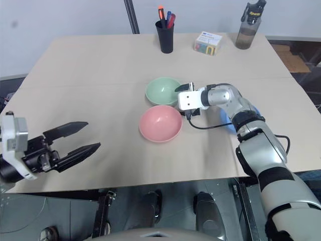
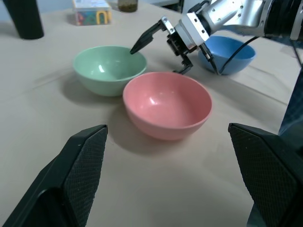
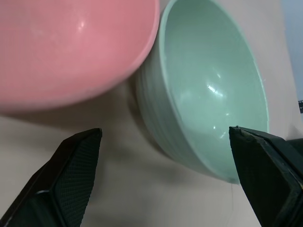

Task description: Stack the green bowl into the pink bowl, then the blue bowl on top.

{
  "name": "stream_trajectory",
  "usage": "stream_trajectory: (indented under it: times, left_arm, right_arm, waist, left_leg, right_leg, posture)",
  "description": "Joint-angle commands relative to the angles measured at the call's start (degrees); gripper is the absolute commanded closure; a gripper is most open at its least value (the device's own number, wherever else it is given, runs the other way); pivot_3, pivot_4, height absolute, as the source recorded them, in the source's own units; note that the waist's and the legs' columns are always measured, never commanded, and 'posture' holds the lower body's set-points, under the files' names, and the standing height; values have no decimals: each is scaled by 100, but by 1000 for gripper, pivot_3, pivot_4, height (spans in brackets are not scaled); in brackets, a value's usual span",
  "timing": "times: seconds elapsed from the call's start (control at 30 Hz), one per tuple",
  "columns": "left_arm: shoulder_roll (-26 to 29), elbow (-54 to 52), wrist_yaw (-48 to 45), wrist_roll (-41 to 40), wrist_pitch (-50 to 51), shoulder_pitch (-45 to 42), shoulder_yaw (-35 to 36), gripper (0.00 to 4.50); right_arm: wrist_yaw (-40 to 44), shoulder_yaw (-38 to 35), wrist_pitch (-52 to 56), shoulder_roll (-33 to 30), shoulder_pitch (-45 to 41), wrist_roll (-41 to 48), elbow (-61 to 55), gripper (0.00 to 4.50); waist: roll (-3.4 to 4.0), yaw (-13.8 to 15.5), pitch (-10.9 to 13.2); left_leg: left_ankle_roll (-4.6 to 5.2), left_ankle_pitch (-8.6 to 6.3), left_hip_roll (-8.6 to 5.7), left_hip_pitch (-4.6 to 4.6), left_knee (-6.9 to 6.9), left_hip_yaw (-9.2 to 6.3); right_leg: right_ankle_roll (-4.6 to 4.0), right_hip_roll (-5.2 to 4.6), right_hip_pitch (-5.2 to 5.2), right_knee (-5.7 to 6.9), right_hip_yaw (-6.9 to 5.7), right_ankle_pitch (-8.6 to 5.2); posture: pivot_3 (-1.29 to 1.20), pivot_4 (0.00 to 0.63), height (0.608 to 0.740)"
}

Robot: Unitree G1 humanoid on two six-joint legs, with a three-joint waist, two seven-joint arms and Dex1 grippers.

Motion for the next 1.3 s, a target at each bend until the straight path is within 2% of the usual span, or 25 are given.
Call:
stream_trajectory:
  times: [0.03, 0.23, 0.27, 0.3, 0.4, 0.5, 0.6, 0.63, 0.7, 0.77, 0.83, 0.97, 1.1, 1.23, 1.3]
  left_arm:
    - [50, -197, 56, -82, -186, 61, 218, 0]
    - [27, -218, 222, -147, -288, 44, 61, 0]
    - [23, -204, 246, -146, -314, 17, 28, 0]
    - [24, -183, 270, -141, -336, -15, -10, 0]
    - [32, -142, 302, -113, -394, -56, -94, 0]
    - [17, -82, 344, -37, -480, -158, -258, 0]
    - [14, 66, 352, 117, -639, -297, -428, 0]
    - [16, 98, 344, 130, -658, -320, -458, 0]
    - [32, 170, 328, 150, -690, -375, -530, 0]
    - [55, 256, 306, 205, -742, -457, -645, 0]
    - [87, 338, 280, 246, -780, -567, -765, 0]
    - [178, 437, 198, 227, -766, -757, -911, 0]
    - [334, 495, -55, 170, -733, -790, -964, 0]
    - [438, 540, -295, 108, -727, -833, -1057, 0]
    - [452, 545, -395, 169, -795, -899, -1197, 0]
  right_arm:
    - [-184, 0, -216, 49, -266, -164, 145, 1370]
    - [-417, 15, -382, 77, -396, -418, 240, 3695]
    - [-450, 16, -430, 65, -421, -449, 228, 4283]
    - [-451, 7, -481, 39, -455, -465, 204, 4485]
    - [-458, -19, -595, -29, -542, -501, 161, 4485]
    - [200, -348, -654, -107, -631, 27, -14, 4485]
    - [2374, -847, 322, -363, -113, 1766, -1616, 4485]
    - [2920, -848, 872, -558, 206, 2213, -2467, 4485]
    - [3486, -788, 2082, -961, 865, 2820, -4176, 4485]
    - [3576, -750, 3150, -1261, 1391, 3169, -5571, 4485]
    - [3470, -715, 3872, -1402, 1738, 3245, -6442, 4485]
    - [3369, -587, 4429, -1502, 2059, 2991, -6921, 4485]
    - [3155, -618, 4584, -1446, 2070, 2805, -6836, 3174]
    - [2665, -998, 5004, -1456, 2179, 2926, -7206, 1392]
    - [2562, -1203, 5348, -1630, 2309, 3056, -7512, 1392]
  waist:
    - [0, 1, 0]
    - [1, -1, 1]
    - [1, 1, 1]
    - [2, -1, 1]
    - [2, -7, 2]
    - [2, -5, 2]
    - [7, 13, 6]
    - [8, 35, 6]
    - [7, 80, 5]
    - [7, 88, 5]
    - [11, 74, 7]
    - [13, 15, 8]
    - [13, 31, 7]
    - [13, 51, 8]
    - [13, 69, 8]
  left_leg:
    - [0, 0, 0, 0, 0, 0]
    - [-1, 0, 0, -1, 0, 1]
    - [-1, 1, 0, -1, -1, 1]
    - [-1, 1, 0, -1, -1, 1]
    - [-2, 1, 0, -2, -1, 3]
    - [-1, 1, 0, -2, -2, 2]
    - [-1, 1, 0, -5, -2, 2]
    - [-1, 1, 0, -4, -2, 2]
    - [-1, 0, 1, -4, -3, -5]
    - [0, -1, 0, -6, -5, -9]
    - [0, -1, 0, -6, -5, -5]
    - [-1, 1, 7, 10, -1, 5]
    - [-2, 1, 8, 8, 3, 8]
    - [-2, 1, 7, -10, 2, 8]
    - [-2, 1, 7, -13, 2, 8]
  right_leg:
    - [0, 0, 0, 0, 0, 0]
    - [0, 0, -1, 0, 1, 0]
    - [0, 0, -3, 1, 2, 0]
    - [0, 0, -3, 1, 1, 0]
    - [0, 0, -5, 1, 3, 0]
    - [0, 0, -5, 1, 3, 0]
    - [1, 0, -4, 1, 3, 1]
    - [1, 0, -3, 1, 3, 1]
    - [5, 0, 3, -1, -2, 3]
    - [5, -3, 6, -6, -7, 2]
    - [1, -2, 0, 1, -6, -1]
    - [14, 3, -5, 12, 2, -9]
    - [13, 3, -5, 9, 2, -9]
    - [-8, 2, -14, 0, 2, 4]
    - [-8, 2, -15, -3, 2, 4]
  posture:
    - [0, 150, 740]
    - [0, 150, 740]
    - [0, 150, 740]
    - [0, 150, 740]
    - [0, 150, 740]
    - [0, 150, 740]
    - [0, 150, 740]
    - [0, 150, 740]
    - [0, 150, 740]
    - [0, 150, 740]
    - [0, 150, 740]
    - [0, 150, 740]
    - [0, 150, 740]
    - [0, 150, 740]
    - [0, 150, 740]
